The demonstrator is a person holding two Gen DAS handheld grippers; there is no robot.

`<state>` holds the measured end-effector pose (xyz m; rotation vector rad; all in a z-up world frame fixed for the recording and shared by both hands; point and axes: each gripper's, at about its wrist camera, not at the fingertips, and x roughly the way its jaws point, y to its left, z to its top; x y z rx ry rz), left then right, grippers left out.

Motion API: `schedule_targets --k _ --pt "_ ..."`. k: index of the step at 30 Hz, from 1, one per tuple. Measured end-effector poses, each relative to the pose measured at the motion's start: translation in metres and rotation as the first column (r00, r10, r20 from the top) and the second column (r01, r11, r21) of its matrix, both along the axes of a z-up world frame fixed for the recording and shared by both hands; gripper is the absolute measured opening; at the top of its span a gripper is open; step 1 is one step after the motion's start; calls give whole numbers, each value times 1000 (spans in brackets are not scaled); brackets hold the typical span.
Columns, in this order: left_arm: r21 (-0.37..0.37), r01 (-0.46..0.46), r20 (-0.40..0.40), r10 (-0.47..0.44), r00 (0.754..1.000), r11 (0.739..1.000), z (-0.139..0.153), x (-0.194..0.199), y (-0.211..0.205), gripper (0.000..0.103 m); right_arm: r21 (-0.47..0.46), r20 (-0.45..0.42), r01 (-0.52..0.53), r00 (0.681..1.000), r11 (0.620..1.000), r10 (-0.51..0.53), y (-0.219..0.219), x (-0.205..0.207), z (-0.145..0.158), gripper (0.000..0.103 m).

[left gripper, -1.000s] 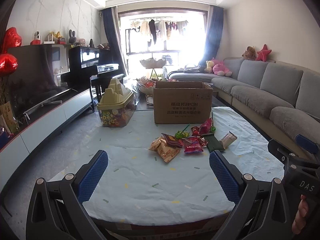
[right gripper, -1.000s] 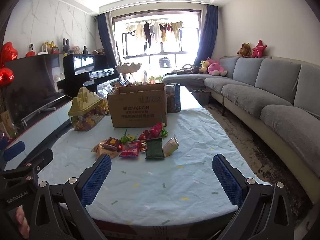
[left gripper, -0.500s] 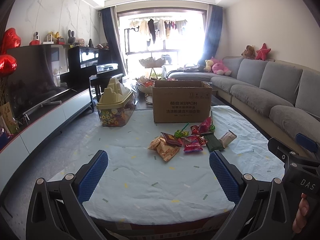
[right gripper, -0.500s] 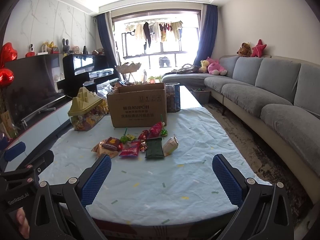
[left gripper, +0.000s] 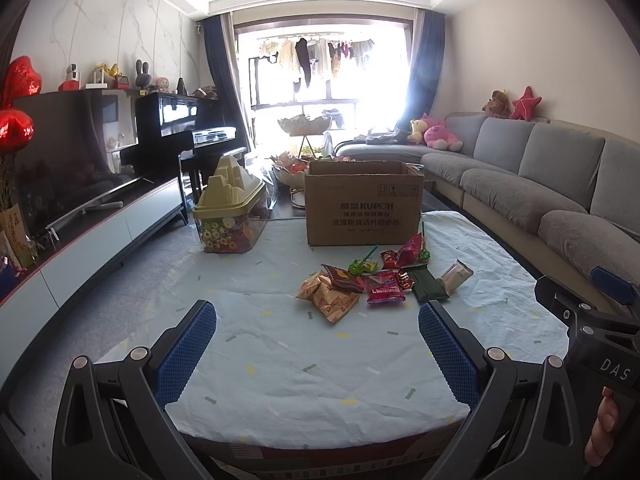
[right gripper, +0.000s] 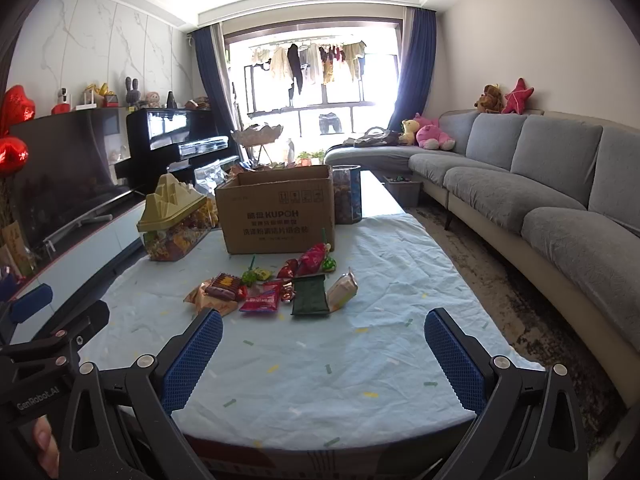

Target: Organize snacks

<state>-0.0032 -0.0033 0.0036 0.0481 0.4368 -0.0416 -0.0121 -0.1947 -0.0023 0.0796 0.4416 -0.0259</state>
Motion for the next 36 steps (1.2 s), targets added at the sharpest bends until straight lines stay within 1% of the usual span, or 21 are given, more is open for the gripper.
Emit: schedule_targets --k 29,36 --pt "1 -4 -3 4 1000 1000 -4 0 0 103 1 -5 -1 1000 1000 1 1 0 -1 102" --pt "2 -17 -13 17 1000 1000 -9 6 5 103 0 -26 -11 1000 1000 11 6 2 -8 102"
